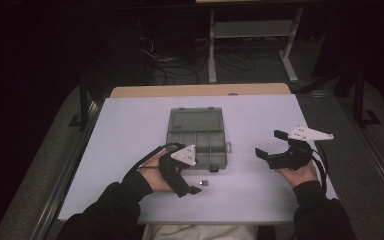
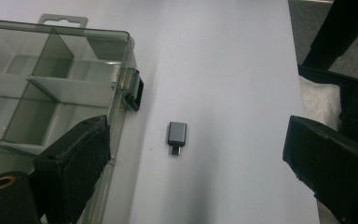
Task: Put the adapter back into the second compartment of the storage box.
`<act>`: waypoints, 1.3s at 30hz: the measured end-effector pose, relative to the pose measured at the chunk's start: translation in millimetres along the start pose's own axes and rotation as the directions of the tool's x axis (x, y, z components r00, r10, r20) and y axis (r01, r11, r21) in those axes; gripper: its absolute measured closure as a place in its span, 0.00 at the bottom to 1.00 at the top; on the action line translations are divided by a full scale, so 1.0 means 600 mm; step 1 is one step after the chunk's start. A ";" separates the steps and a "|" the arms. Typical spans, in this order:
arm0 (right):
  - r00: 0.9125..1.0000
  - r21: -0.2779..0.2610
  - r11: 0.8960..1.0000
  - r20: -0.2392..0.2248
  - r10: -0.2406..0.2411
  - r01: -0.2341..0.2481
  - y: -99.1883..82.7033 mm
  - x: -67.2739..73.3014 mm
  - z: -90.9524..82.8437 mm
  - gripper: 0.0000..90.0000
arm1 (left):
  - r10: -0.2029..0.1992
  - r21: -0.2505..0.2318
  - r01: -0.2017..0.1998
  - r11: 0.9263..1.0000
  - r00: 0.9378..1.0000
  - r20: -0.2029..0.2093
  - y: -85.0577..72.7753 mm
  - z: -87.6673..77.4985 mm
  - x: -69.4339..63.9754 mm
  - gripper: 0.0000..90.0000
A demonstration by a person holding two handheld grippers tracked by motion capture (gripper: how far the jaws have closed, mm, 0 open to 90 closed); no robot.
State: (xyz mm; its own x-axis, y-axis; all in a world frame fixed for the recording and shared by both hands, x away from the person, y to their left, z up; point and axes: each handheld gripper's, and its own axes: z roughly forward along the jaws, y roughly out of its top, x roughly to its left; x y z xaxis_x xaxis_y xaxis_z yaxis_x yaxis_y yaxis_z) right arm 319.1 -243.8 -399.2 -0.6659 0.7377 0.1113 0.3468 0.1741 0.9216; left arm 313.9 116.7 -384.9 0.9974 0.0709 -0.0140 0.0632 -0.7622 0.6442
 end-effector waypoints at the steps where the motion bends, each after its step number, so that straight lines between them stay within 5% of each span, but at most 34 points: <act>1: 1.000 0.000 1.000 0.000 0.000 0.000 0.000 0.000 0.000 0.00 | 0.000 0.002 0.000 1.000 1.000 0.004 0.000 0.002 0.000 0.09; 39: 1.000 0.003 1.000 -0.004 -0.005 0.005 0.000 0.002 0.000 0.00 | 0.001 0.082 -0.006 0.997 0.999 0.054 -0.004 0.067 0.017 0.29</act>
State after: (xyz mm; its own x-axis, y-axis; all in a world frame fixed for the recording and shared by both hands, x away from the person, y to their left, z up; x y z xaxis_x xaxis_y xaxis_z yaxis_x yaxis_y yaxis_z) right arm 318.5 -242.8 -398.9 -0.6703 0.7342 0.1079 0.3455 0.1800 0.9210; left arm 325.0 93.4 -417.1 0.9979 0.0350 -0.0544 0.0601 -0.8126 0.5797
